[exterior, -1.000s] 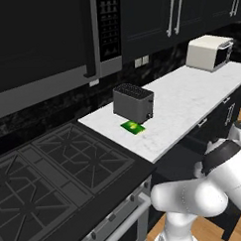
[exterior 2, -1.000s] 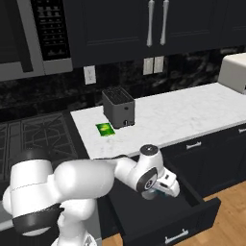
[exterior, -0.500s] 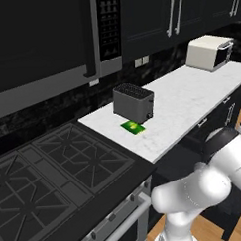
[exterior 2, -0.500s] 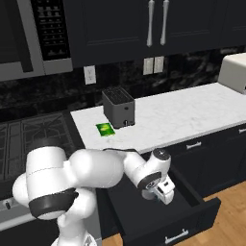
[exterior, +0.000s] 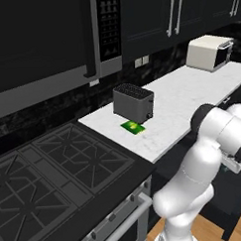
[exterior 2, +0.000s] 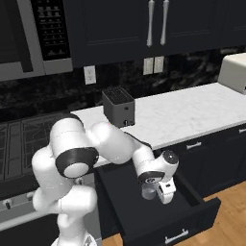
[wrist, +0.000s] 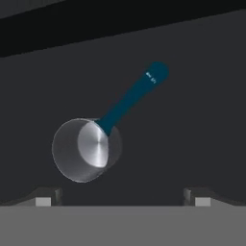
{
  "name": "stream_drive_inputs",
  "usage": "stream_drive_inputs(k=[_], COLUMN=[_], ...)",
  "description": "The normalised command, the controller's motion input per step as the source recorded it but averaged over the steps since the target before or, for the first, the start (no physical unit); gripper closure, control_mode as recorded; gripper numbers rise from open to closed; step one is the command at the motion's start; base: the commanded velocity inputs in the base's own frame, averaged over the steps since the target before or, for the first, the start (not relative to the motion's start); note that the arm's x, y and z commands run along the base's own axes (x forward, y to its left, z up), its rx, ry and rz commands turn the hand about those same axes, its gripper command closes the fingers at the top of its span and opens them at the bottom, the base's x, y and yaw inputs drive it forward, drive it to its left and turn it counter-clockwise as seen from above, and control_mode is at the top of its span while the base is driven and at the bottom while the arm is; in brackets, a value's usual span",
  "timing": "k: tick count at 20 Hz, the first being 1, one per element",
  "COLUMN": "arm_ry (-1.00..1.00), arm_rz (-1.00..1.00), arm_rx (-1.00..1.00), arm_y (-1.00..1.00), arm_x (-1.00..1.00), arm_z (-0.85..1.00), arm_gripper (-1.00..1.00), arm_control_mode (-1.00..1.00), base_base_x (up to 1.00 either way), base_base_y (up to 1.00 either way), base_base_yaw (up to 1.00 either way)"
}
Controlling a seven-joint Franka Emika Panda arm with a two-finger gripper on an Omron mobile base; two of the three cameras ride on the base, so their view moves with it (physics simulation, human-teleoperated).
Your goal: Pick the measuring cup from the drawer and place it on the counter.
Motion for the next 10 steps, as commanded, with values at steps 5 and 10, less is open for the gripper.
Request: stream_drive_inputs(k=[5, 10], arm_ry=[0.00, 0.00], arm_rz=[-0.20, -0.15], arm_rx=[0.01, 0.03], arm_y=[-0.26, -0.45], arm_x=[0.45, 0.14], arm_z=[-0.32, -0.26], arm_gripper=[-1.00, -1.00], arm_control_mode=[-1.00, -1.00], base_base_x=[0.00, 0.00], base_base_y=[0.00, 0.00], base_base_yaw=[0.00, 0.00])
